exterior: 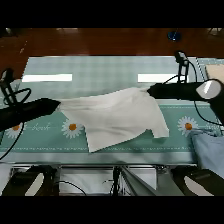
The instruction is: Fold the shirts.
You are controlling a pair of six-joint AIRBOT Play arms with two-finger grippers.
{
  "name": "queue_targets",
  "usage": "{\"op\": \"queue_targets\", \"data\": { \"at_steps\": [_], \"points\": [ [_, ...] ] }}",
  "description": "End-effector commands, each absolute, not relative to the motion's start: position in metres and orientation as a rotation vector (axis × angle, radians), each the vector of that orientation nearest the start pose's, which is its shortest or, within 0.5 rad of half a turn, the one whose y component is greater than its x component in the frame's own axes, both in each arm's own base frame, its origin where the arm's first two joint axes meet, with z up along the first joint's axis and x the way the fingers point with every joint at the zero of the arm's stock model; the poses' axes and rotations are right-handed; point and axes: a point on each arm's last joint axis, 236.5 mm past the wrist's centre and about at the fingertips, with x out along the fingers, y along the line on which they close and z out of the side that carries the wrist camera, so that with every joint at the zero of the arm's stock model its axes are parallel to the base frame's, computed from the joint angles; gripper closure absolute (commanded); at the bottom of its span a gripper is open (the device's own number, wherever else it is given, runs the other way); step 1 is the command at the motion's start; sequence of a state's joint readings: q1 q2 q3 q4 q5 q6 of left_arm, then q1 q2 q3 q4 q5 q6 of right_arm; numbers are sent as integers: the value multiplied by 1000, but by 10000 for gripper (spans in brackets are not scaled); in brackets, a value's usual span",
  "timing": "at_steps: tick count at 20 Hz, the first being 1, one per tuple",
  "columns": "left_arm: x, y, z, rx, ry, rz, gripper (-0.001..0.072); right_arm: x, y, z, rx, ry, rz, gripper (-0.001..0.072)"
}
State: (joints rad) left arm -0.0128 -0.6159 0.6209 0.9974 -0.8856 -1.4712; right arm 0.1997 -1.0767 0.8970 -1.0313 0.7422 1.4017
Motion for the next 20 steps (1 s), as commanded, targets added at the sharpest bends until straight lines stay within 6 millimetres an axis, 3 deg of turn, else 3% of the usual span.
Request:
{"op": "queue_targets", "data": {
  "at_steps": [1,6,9,12,13,14,16,18,20],
  "points": [
    [331,-104,50,-405,790,-279,681,424,168,34,277,778,355,684],
    [350,-120,6,-382,856,-271,681,450,159,28,282,702,297,674],
    [348,-123,-11,-378,904,-269,680,450,156,36,270,680,297,299],
    [349,-120,-5,-348,886,-273,680,438,136,68,30,660,326,274],
    [349,-118,-2,-320,880,-276,680,430,115,78,-83,683,306,273],
    [348,-116,0,-292,880,-280,680,420,82,84,-190,732,249,273],
    [343,-110,0,-237,895,-282,680,389,-7,83,-339,892,52,273],
    [336,-101,-7,-191,930,-273,680,340,-87,67,-348,1111,-144,274],
    [331,-92,-13,-164,963,-259,679,316,-116,49,-159,1180,-223,274]
  ]
}}
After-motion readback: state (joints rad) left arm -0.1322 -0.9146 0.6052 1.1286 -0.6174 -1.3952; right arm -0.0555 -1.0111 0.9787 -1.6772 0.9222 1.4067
